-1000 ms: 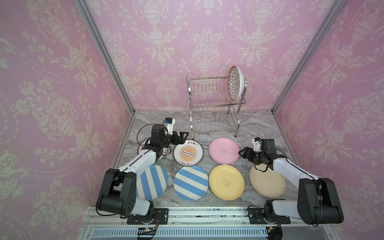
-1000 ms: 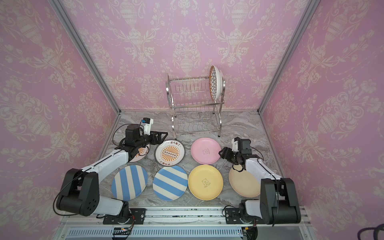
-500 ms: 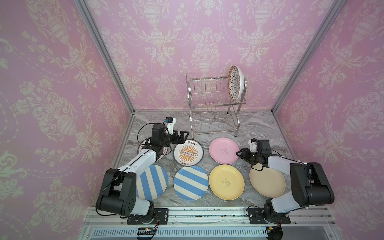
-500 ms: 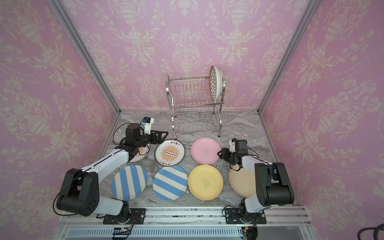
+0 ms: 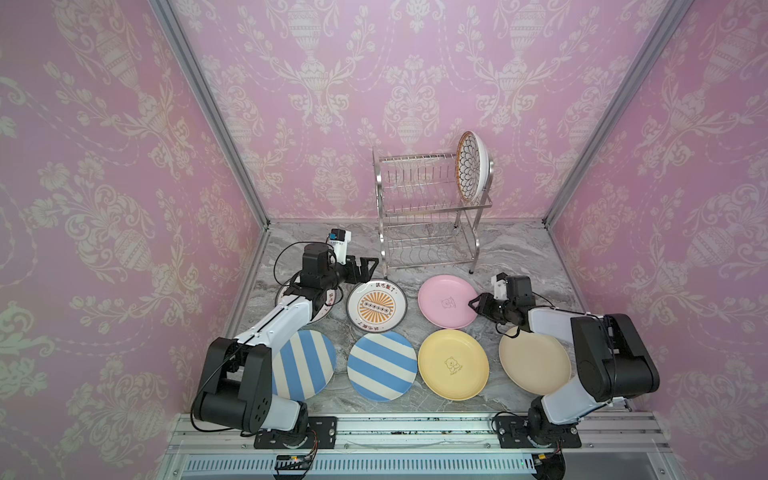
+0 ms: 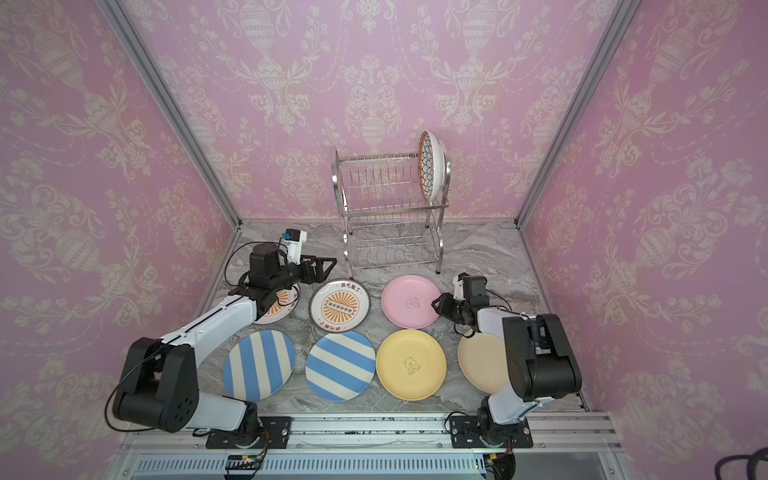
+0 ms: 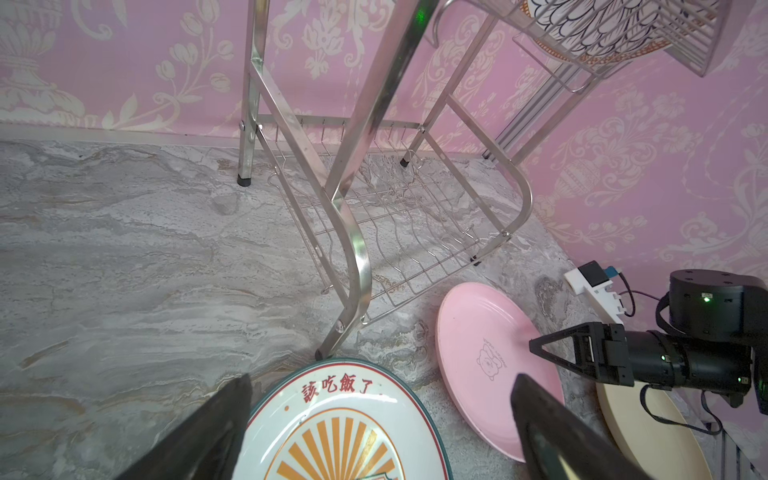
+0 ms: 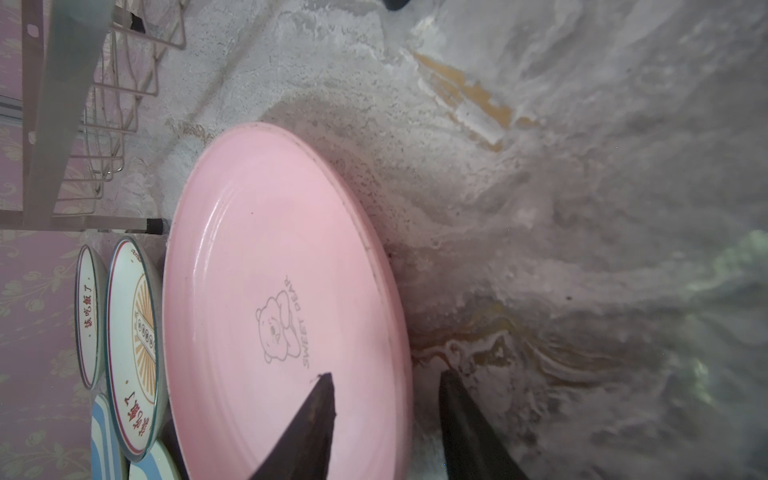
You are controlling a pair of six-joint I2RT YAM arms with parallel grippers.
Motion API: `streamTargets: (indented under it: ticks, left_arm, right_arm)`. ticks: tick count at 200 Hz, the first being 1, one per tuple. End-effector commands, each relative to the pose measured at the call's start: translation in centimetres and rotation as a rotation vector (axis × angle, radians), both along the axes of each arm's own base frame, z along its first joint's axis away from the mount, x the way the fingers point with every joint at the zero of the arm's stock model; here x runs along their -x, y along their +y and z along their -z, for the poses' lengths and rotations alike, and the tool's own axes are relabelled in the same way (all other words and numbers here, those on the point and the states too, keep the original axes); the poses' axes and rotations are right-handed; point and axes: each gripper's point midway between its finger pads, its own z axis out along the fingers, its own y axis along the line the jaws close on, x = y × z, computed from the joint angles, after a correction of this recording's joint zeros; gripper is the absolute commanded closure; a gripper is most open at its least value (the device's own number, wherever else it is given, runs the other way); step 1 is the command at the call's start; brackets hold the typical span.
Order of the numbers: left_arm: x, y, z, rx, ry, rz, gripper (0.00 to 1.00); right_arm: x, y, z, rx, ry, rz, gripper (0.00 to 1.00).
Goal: Load the plates into the dish rack
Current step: 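Shift the right gripper to the pink bear plate's near edge and grasp it, then lift the pink bear plate upright with the right gripper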
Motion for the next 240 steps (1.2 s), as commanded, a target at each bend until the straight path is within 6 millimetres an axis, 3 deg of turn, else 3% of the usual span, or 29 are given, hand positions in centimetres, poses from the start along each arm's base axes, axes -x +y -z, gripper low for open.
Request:
streamTargets:
  ticks: [1, 88, 148, 240]
  left_arm:
    - [-0.2, -0.5, -1.8, -0.008, -0.06, 0.028, 0.01]
    - [-0.4, -0.8, -2.4, -0.006, -0.086, 0.045, 0.01]
    - [-0.3, -1.8, -3.1, 0.068, -0.099, 0.086, 0.01]
    - [-0.1, -1.5, -2.9, 0.047, -0.114, 0.078, 0.01]
  right_arm:
    - [-0.6, 0.2, 0.3, 0.01, 0.016, 0.019, 0.59]
    - [-0.6, -0.1, 0.2, 0.035, 0.016, 0.058, 0.75]
    - [-1.1, -0.2, -1.5, 0.026, -0.018, 0.108, 0.83]
    - [-0.5, -1.1, -4.2, 0.097, -0.021, 0.126, 0.97]
